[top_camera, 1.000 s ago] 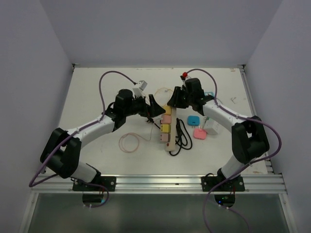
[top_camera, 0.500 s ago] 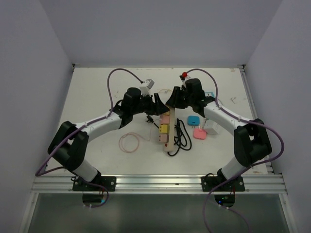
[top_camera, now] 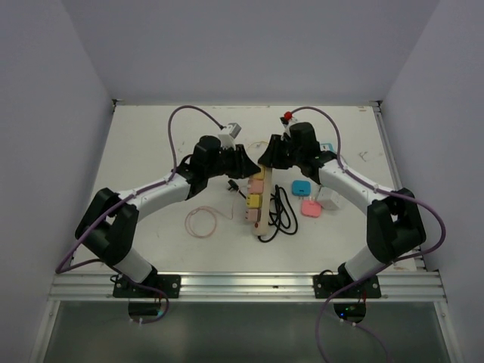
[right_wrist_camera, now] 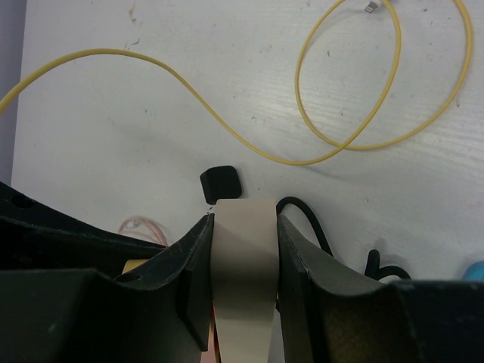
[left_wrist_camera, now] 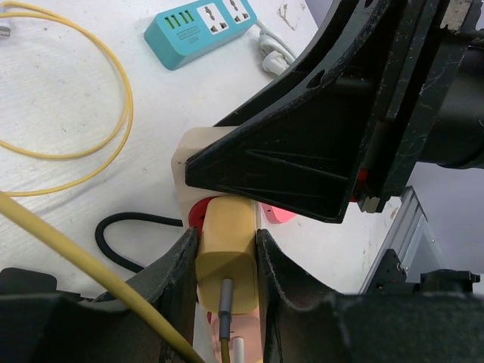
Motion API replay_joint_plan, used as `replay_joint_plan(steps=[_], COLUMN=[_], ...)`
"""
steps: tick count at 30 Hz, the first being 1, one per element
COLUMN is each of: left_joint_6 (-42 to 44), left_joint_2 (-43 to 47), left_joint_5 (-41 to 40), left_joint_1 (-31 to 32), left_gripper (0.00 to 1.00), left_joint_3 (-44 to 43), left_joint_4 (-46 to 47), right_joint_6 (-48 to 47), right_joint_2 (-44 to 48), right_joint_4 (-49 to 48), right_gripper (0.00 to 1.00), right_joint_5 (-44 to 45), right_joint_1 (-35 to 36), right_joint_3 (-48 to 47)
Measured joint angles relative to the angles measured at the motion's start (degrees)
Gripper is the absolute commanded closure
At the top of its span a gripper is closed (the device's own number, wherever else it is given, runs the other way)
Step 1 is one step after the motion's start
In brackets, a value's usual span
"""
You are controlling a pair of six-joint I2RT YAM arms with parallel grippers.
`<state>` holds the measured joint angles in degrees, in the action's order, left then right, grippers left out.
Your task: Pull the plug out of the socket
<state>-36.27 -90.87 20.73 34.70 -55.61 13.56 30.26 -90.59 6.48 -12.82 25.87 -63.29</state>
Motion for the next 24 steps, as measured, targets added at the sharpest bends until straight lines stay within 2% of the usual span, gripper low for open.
replay_joint_plan(steps=[14, 24], left_joint_6=[0.5, 0.3], left_joint_2=[6.7, 12.5], left_joint_5=[-2.9, 1.6], left_joint_1=[-0.2, -4.5], left_gripper=[1.00, 1.00], left_joint_3=[4.2, 9.4], left_joint_4=[-2.4, -2.4], right_joint_6=[-3.3, -3.7], right_joint_2=[1.4, 0.6], right_joint_4=[-2.2, -5.4], right_gripper=[1.00, 1.00], right_joint_5=[0.0, -1.9], right_joint_1=[2.2, 4.5], right_joint_3=[1.4, 1.8])
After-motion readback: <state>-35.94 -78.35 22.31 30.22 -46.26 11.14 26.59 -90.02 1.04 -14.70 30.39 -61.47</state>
